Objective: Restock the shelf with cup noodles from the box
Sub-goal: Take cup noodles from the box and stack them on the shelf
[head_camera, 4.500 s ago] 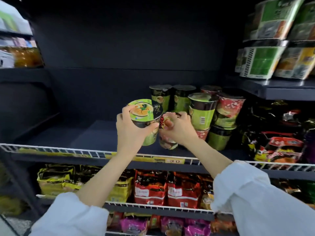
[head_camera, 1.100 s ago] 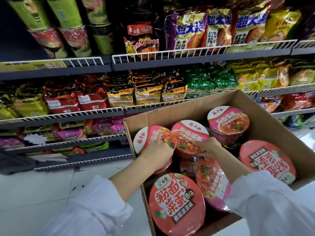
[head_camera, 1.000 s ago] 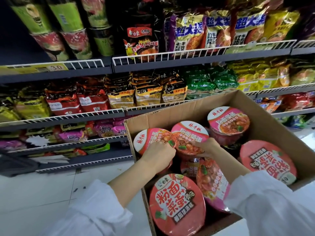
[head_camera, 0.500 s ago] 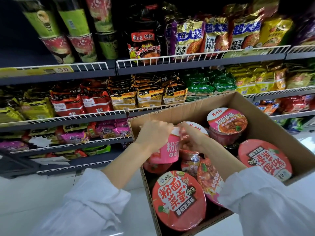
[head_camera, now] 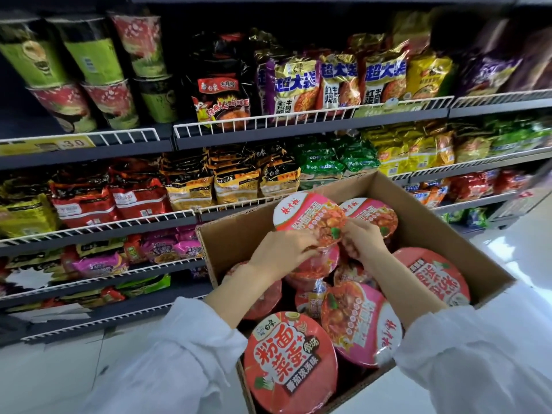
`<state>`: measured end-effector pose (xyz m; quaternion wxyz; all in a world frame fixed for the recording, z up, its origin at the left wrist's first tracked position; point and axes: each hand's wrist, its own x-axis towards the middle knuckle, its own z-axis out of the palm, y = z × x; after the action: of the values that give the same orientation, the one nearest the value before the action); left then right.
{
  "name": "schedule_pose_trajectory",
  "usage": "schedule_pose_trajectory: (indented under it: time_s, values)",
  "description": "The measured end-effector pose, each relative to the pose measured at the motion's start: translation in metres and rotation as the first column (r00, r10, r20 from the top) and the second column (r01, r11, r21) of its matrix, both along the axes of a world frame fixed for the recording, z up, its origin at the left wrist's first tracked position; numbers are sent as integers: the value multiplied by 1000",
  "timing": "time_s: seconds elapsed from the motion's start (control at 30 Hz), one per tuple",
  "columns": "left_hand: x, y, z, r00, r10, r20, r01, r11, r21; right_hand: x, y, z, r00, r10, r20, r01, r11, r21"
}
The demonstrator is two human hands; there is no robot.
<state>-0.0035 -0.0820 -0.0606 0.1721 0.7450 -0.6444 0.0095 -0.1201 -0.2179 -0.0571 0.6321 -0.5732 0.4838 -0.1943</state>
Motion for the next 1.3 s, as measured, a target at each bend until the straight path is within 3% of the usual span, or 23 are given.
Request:
schedule_pose_trajectory:
  time_s: [0.07, 0.13, 0.17, 0.23, 0.3, 0.33, 0.4, 0.47, 0.7, 0.83, 1.17, 1.3]
  values:
    - [6, 5, -11, 964, 138, -226, -151, 988, -43, -5, -1, -8, 999, -53, -6, 53, 996, 68]
    - [12, 5, -18, 849, 293, -440, -410, 890, -200, -4, -4, -9, 999, -29, -22, 32, 992, 119]
    - [17, 3, -23, 747, 380, -546, -548, 816, -181, -2, -6, -10, 999, -13, -32, 18, 990, 141]
    - [21, -1, -25, 453, 505, -735, -681, 728, 80, 2, -7, -12, 999, 20, -49, -9, 978, 206]
    - [19, -7, -20, 132, 544, -829, -554, 734, 393, 6, -3, -12, 996, 86, -22, -76, 954, 289]
    - [17, -9, -16, -3, 537, -844, -455, 750, 480, 9, -2, -16, 994, 110, 8, -106, 937, 333]
    - [13, -14, -9, -156, 504, -850, -295, 797, 527, 13, 0, -21, 992, 118, 33, -121, 918, 378]
    - [10, -18, -3, -224, 464, -857, -239, 826, 510, 14, 1, -20, 994, 102, 43, -111, 923, 369]
    - [7, -8, 10, -136, 438, -889, -273, 846, 459, 5, 15, 4, 999, 30, -19, -24, 960, 280]
    - [5, 1, 42, 14, 409, -913, -340, 860, 380, 3, 31, 36, 998, 2, 56, -11, 985, 171]
    - [46, 100, 152, 216, 73, -974, -453, 891, -34, 51, 130, 148, 973, 62, 224, -35, 992, -122]
    - [81, 175, 183, 204, 29, -979, -512, 855, -81, 96, 199, 172, 956, 135, 259, -95, 983, -160]
